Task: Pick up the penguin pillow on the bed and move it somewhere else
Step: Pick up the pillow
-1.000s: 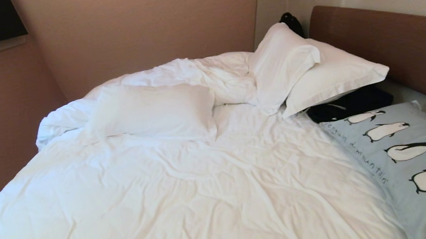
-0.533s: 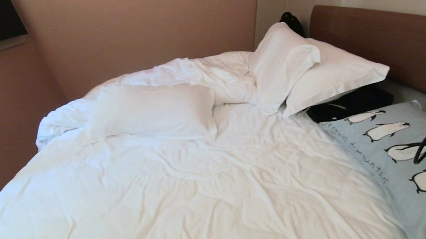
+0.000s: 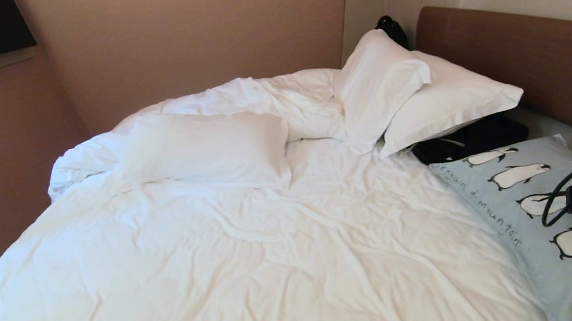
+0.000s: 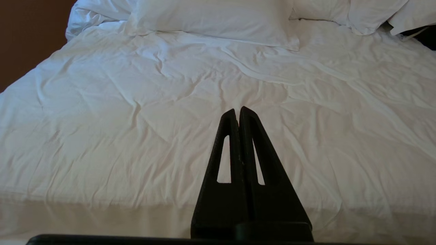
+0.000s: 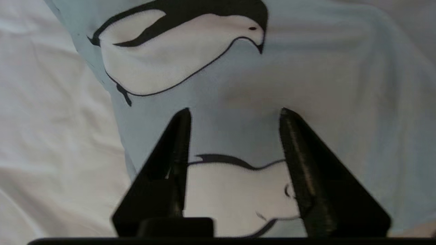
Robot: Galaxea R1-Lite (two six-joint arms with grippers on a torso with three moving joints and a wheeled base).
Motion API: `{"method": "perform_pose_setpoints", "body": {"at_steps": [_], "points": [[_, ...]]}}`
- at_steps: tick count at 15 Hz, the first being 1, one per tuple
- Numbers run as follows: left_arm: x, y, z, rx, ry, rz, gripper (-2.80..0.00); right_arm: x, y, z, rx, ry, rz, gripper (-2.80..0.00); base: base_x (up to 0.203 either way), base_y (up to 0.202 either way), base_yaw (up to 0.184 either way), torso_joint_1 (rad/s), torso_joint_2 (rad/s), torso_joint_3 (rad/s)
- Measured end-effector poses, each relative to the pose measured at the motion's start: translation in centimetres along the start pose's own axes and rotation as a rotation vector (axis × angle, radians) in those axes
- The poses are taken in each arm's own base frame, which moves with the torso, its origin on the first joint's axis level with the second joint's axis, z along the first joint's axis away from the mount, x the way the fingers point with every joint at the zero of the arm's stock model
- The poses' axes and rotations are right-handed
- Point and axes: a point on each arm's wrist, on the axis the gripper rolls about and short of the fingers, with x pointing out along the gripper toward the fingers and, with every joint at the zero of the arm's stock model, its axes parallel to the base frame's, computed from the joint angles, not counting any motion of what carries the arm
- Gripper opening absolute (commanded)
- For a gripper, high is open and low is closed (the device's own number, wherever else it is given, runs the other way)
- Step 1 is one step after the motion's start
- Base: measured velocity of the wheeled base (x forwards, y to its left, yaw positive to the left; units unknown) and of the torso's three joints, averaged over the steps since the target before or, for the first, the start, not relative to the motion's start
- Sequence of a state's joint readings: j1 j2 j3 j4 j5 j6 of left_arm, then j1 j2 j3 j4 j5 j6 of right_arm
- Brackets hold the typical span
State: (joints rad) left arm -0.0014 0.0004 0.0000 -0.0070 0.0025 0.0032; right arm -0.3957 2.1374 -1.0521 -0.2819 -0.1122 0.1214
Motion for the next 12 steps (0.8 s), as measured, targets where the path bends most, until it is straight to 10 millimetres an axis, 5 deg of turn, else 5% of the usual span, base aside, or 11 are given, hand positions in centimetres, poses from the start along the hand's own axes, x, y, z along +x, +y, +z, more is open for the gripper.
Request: {"method": "perform_pose_setpoints", "body": {"at_steps": [12], "points": [[0.0,0.0,0.0,0.000,0.000,0.000,-2.80,6.1,-2.5,-0.7,-0.092,0.064,0.024,0.00,0.000,0.000,0.000,0.000,0.00,0.000]]}}
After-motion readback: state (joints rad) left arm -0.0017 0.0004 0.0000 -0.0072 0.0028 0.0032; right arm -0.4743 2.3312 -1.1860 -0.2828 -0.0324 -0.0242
